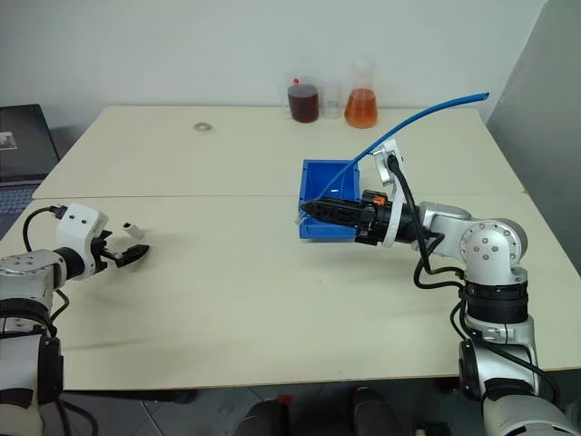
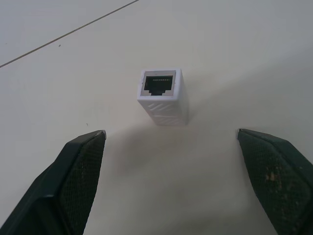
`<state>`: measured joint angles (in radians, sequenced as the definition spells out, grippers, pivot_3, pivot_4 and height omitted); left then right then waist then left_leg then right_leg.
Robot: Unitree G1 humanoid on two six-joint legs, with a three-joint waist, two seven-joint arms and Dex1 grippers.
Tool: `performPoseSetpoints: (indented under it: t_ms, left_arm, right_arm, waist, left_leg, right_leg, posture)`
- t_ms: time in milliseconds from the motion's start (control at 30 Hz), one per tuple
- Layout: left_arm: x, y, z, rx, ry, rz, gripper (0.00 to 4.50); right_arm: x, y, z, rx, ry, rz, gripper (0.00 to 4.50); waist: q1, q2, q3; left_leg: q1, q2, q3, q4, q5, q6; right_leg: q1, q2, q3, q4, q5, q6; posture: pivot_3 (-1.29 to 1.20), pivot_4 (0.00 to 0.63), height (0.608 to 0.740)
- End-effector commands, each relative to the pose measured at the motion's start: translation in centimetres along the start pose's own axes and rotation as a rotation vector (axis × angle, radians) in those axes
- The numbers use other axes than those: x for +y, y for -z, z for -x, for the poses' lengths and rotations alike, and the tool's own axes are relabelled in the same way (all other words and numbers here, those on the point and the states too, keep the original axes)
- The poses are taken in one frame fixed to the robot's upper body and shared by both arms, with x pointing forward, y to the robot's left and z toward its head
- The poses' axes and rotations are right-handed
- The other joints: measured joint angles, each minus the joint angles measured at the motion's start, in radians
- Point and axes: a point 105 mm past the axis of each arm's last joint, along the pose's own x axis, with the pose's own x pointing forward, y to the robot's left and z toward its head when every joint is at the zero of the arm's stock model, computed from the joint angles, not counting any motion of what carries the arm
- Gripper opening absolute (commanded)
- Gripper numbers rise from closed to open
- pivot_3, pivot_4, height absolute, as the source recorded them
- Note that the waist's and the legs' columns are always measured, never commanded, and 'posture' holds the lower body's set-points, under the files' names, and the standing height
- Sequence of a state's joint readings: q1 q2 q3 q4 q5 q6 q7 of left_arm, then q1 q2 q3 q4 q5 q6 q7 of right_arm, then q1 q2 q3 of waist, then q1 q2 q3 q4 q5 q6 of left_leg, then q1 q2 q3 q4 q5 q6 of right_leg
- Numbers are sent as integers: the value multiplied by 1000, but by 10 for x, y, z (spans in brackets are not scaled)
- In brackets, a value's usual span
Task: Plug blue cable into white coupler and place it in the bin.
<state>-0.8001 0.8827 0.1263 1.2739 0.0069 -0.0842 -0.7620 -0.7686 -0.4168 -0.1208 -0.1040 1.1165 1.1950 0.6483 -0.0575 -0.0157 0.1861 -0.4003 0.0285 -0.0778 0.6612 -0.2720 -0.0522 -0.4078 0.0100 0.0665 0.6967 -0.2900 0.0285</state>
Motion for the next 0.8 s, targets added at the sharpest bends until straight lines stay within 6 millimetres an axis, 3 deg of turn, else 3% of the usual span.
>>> performPoseSetpoints:
  t_ms: [33, 333, 800]
  left_arm:
    - [2, -5, -2, -10, -23, 13, 4496]
    - [-9, -28, -14, -118, 2, 156, 4496]
    - [-7, -19, -14, -64, -23, 123, 4496]
  right_arm:
    - [10, -10, 2, -19, -23, 46, 144]
    - [11, -9, 3, -19, -4, 48, 144]
    - [10, -8, 5, -22, 14, 53, 144]
  waist:
    - [0, 0, 0]
    - [3, 0, 0]
    - [0, 0, 0]
  left_leg:
    - [0, 0, 0, 0, 0, 0]
    - [-1, 0, 0, 1, 0, 0]
    - [-1, 0, -1, 1, 0, 0]
  right_leg:
    - [0, 0, 0, 0, 0, 0]
    - [0, 0, 0, 0, 0, 0]
    - [0, 0, -1, 1, 0, 0]
  posture:
    - [0, 150, 740]
    - [0, 150, 740]
    - [0, 150, 740]
